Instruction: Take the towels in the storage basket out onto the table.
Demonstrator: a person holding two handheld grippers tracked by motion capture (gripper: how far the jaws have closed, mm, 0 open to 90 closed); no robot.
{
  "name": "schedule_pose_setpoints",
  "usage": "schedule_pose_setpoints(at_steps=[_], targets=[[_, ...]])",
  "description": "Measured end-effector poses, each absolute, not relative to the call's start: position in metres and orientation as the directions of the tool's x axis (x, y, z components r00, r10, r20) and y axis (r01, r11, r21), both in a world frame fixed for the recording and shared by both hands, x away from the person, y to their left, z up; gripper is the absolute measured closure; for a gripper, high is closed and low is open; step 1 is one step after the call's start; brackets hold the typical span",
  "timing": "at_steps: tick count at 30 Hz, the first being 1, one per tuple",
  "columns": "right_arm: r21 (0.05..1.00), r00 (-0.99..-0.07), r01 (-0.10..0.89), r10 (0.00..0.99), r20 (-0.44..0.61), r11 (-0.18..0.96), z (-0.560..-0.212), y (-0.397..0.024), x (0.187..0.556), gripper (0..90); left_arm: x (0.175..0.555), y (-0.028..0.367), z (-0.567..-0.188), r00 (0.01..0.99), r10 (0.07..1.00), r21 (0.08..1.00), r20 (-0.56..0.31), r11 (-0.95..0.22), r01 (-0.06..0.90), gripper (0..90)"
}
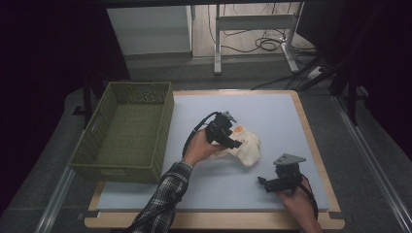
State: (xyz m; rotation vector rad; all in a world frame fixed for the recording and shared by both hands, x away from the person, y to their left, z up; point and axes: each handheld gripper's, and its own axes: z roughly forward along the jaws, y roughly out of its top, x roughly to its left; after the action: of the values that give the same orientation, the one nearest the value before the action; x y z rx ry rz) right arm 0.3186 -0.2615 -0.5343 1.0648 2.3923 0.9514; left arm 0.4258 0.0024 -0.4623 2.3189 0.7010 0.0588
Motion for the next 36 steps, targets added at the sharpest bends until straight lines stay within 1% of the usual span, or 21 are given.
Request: schedule_pose_setpoints(at_steps=[3, 9, 17, 18, 19, 21, 22, 24, 25, 26, 27, 28, 30, 33, 34, 35, 36], targets=[[0.700, -0.655, 0.518, 0.755, -0.047, 0.492, -0.534, -0.262, 0.319, 0.8, 0.420, 0.004, -0.462, 0.860, 0.482, 0.637, -0.165, -0.614, 0.466, 47.7], [0.700, -0.655, 0.517, 0.754, -0.048, 0.493, -0.534, -0.262, 0.319, 0.8, 0.404, -0.003, -0.472, 0.886, 0.418, 0.644, -0.199, -0.626, 0.440, 54.3], [0.699, -0.654, 0.518, 0.755, -0.048, 0.493, -0.534, -0.262, 0.319, 0.8, 0.394, -0.035, -0.492, 0.913, 0.353, 0.633, -0.205, -0.663, 0.399, 55.1], [0.700, -0.655, 0.519, 0.755, -0.045, 0.492, -0.534, -0.262, 0.319, 0.9, 0.393, -0.044, -0.500, 0.917, 0.348, 0.623, -0.192, -0.679, 0.388, 55.2], [0.700, -0.655, 0.519, 0.755, -0.045, 0.492, -0.534, -0.262, 0.319, 0.9, 0.393, -0.044, -0.500, 0.917, 0.348, 0.623, -0.192, -0.679, 0.388, 55.3], [0.700, -0.655, 0.518, 0.754, -0.044, 0.492, -0.534, -0.262, 0.319, 1.0, 0.392, -0.052, -0.510, 0.918, 0.361, 0.597, -0.162, -0.705, 0.383, 55.4], [0.700, -0.655, 0.519, 0.754, -0.043, 0.491, -0.534, -0.262, 0.319, 1.1, 0.391, -0.055, -0.515, 0.922, 0.369, 0.604, -0.115, -0.711, 0.360, 57.4], [0.700, -0.655, 0.518, 0.754, -0.044, 0.491, -0.534, -0.262, 0.319, 1.1, 0.392, -0.055, -0.516, 0.918, 0.384, 0.607, -0.099, -0.708, 0.361, 63.6], [0.700, -0.655, 0.519, 0.754, -0.044, 0.491, -0.534, -0.262, 0.319, 1.1, 0.392, -0.055, -0.516, 0.918, 0.384, 0.607, -0.099, -0.708, 0.361, 69.4], [0.700, -0.655, 0.519, 0.754, -0.044, 0.491, -0.534, -0.262, 0.319, 1.2, 0.391, -0.055, -0.516, 0.917, 0.395, 0.607, -0.057, -0.716, 0.346, 74.6], [0.700, -0.655, 0.519, 0.754, -0.044, 0.491, -0.534, -0.262, 0.319, 1.2, 0.391, -0.055, -0.516, 0.917, 0.395, 0.607, -0.057, -0.716, 0.346, 78.4], [0.700, -0.655, 0.519, 0.754, -0.044, 0.491, -0.534, -0.262, 0.319, 1.2, 0.390, -0.055, -0.516, 0.915, 0.402, 0.609, -0.041, -0.716, 0.342, 78.4], [0.699, -0.655, 0.520, 0.755, -0.043, 0.491, -0.534, -0.262, 0.318, 1.3, 0.388, -0.055, -0.516, 0.915, 0.402, 0.604, -0.026, -0.723, 0.335, 88.4], [0.700, -0.655, 0.518, 0.754, -0.044, 0.492, -0.534, -0.262, 0.318, 1.3, 0.388, -0.054, -0.515, 0.914, 0.405, 0.602, -0.029, -0.723, 0.339, 90.0], [0.699, -0.655, 0.520, 0.755, -0.042, 0.490, -0.534, -0.262, 0.318, 1.4, 0.389, -0.053, -0.512, 0.913, 0.405, 0.610, -0.047, -0.712, 0.347, 90.0], [0.699, -0.655, 0.520, 0.755, -0.042, 0.490, -0.534, -0.262, 0.318, 1.4, 0.389, -0.053, -0.512, 0.913, 0.405, 0.610, -0.047, -0.712, 0.347, 90.0], [0.700, -0.656, 0.518, 0.754, -0.045, 0.492, -0.534, -0.262, 0.319, 1.4, 0.390, -0.049, -0.505, 0.906, 0.417, 0.635, -0.077, -0.679, 0.367, 90.0]])
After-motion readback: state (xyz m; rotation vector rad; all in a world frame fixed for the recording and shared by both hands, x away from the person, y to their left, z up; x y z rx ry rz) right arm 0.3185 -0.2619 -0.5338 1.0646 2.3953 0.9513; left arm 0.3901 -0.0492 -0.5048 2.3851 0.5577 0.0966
